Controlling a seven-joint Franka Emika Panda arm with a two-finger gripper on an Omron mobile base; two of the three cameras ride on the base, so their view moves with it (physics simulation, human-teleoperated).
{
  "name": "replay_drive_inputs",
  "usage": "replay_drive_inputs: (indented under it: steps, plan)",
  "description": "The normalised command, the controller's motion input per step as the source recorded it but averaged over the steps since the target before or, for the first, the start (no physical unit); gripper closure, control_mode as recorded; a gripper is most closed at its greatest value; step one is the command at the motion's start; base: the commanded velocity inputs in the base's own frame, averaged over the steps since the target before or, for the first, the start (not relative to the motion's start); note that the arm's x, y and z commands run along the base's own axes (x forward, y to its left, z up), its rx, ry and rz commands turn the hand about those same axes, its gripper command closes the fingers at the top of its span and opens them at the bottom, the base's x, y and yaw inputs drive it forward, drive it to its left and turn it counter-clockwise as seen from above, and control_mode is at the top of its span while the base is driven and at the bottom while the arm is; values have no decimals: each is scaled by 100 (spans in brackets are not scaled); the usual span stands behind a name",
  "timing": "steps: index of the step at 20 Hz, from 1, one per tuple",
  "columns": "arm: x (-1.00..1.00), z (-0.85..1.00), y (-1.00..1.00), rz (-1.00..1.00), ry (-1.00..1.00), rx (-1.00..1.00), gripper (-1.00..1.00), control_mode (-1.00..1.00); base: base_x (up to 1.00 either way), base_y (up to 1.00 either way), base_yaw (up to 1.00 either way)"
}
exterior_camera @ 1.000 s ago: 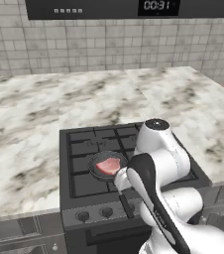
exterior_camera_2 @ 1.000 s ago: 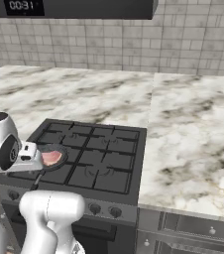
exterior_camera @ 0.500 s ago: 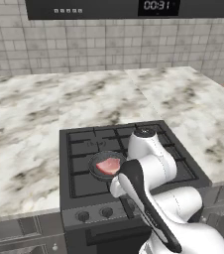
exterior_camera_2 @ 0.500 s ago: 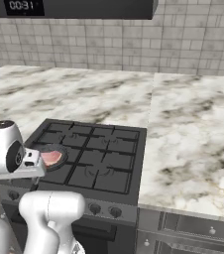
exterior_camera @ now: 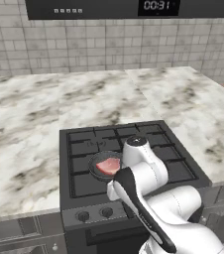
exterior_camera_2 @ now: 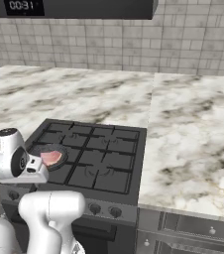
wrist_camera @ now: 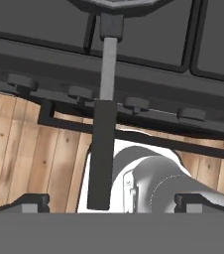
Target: Pick up the pan with the steak in it and place it on the dining table. Then place the steak on the plate.
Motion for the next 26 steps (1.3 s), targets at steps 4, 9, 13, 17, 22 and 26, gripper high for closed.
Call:
replay_drive_inputs:
  steps: [4, 9, 13, 17, 22, 26]
  plan:
    - [-8, -17, -8, -6, -11, 3, -100, -100, 0, 0, 0]
    - [-3, -4, 0, 0, -2, 1, -100, -100, 0, 0, 0]
    - [0, -21, -3, 0, -6, 0, -100, -100, 0, 0, 0]
    - [0, -26, -13, 0, -9, 0, -100, -100, 0, 0, 0]
    - [0, -40, -21, 0, -13, 4, -100, -100, 0, 0, 0]
    - [0, -34, -15, 0, -12, 16, -100, -100, 0, 0, 0]
